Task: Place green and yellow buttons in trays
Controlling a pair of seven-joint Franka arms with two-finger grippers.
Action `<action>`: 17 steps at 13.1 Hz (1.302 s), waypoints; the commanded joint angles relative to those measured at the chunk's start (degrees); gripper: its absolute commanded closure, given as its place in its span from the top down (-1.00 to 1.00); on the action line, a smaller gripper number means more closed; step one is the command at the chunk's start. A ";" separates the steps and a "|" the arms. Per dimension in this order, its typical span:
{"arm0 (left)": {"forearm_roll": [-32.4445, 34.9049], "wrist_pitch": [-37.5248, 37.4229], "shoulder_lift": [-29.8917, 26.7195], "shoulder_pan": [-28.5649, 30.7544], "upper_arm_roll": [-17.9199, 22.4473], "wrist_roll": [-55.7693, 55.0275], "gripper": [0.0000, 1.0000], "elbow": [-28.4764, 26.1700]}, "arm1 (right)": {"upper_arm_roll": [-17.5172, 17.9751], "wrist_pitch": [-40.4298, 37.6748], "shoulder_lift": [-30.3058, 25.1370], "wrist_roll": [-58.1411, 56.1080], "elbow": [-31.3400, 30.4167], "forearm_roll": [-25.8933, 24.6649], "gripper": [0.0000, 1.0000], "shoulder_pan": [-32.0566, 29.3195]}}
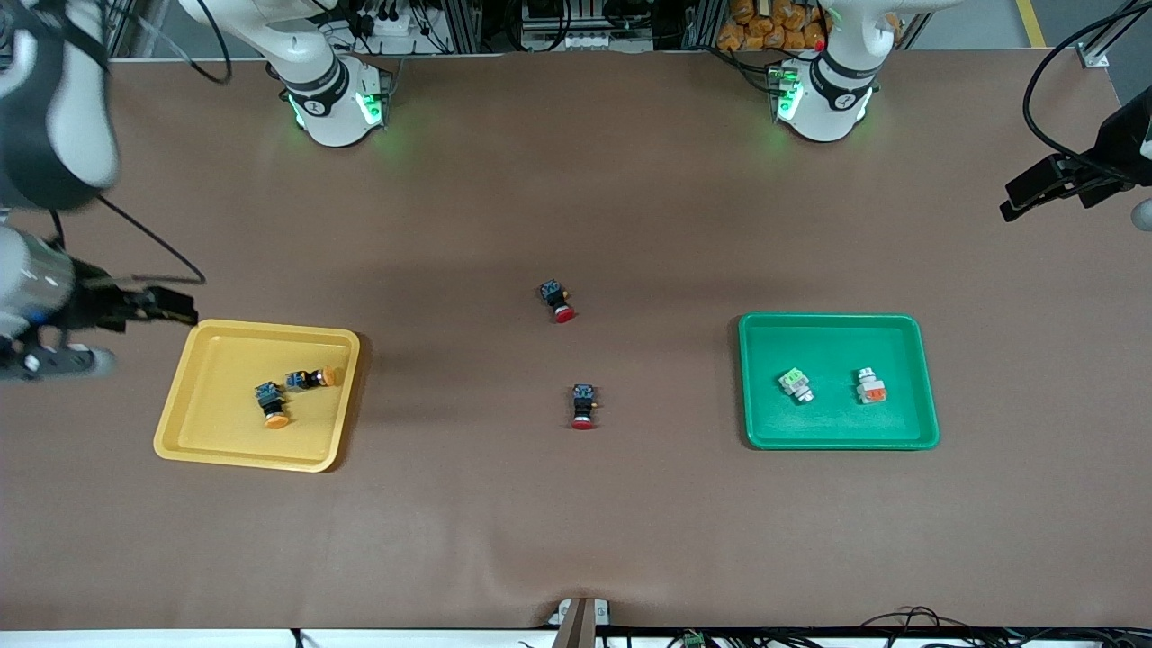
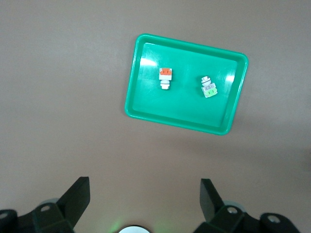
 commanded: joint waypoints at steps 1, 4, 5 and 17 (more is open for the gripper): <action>-0.37 -0.73 0.51 0.38 -0.07 0.84 1.00 1.26 | 3.45 -3.30 -7.04 -0.15 -2.51 1.54 1.00 -3.40; -0.29 -2.13 0.42 0.03 -0.33 0.84 1.00 1.26 | 5.93 -6.56 -10.66 0.81 -2.42 1.11 1.00 -7.02; -0.29 -2.66 0.42 -0.23 -0.59 0.92 1.00 1.26 | 5.84 -7.96 -11.19 3.86 -2.34 1.10 1.00 -7.02; -0.72 -4.07 0.42 -1.12 -2.52 4.09 1.00 1.26 | 8.30 -9.56 -14.00 8.20 -2.16 -3.55 1.00 -9.30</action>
